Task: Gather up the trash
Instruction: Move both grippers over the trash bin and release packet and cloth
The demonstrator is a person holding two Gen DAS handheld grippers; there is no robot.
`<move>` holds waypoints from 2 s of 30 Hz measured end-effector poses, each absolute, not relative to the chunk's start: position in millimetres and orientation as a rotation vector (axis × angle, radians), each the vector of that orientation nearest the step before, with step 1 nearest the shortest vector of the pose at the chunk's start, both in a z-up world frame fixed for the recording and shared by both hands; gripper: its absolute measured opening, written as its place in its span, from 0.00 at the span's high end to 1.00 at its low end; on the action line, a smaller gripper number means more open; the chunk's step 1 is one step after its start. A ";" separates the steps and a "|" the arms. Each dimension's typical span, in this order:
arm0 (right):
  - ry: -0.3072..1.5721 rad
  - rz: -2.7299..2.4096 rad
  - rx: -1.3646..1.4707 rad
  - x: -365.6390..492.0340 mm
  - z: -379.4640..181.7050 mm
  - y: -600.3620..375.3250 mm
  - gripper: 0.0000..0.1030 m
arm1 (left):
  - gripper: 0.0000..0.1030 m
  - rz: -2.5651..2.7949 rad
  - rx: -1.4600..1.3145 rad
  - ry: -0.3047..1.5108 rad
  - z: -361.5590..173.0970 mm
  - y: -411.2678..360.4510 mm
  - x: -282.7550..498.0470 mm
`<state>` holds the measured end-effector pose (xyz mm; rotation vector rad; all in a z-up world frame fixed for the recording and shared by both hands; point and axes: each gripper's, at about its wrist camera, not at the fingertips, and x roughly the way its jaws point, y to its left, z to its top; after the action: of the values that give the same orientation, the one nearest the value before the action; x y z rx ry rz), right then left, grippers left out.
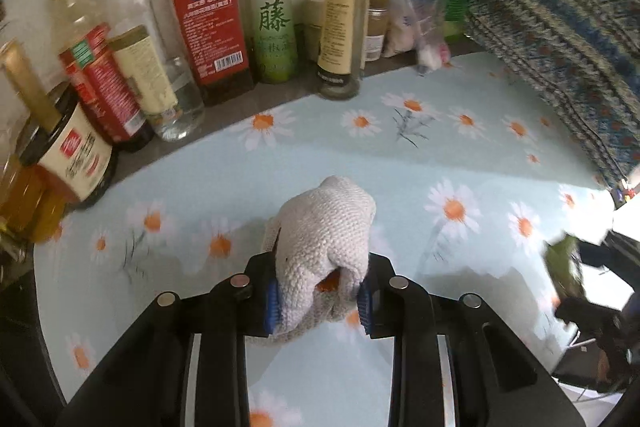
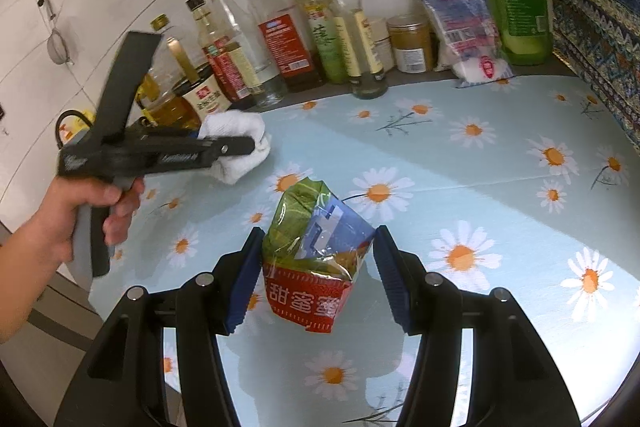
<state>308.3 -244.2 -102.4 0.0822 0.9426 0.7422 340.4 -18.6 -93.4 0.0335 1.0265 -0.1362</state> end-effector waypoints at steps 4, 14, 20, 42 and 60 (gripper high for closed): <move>0.942 0.767 0.066 297.7 -99.3 -234.8 0.46 | 0.73 -0.147 0.003 1.022 -87.4 -17.0 298.4; 0.964 0.855 0.039 255.5 -97.1 -205.5 0.46 | 0.73 -0.147 -0.074 1.029 -81.2 -10.3 197.3; 0.980 0.919 0.008 221.4 -97.9 -183.4 0.46 | 0.73 -0.139 -0.119 1.044 -81.3 -1.3 143.4; 1.053 1.140 -0.171 91.9 -131.8 -145.9 0.45 | 0.73 -0.148 -0.283 1.162 -134.6 11.5 16.4; 1.235 1.131 -0.383 39.4 -209.2 -118.4 0.45 | 0.73 -0.063 -0.413 1.342 -226.4 33.3 -28.6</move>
<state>39.4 -118.4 -209.2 -0.3830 1.2352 1.1309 -28.6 33.3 -226.4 -0.4131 1.3423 -0.0625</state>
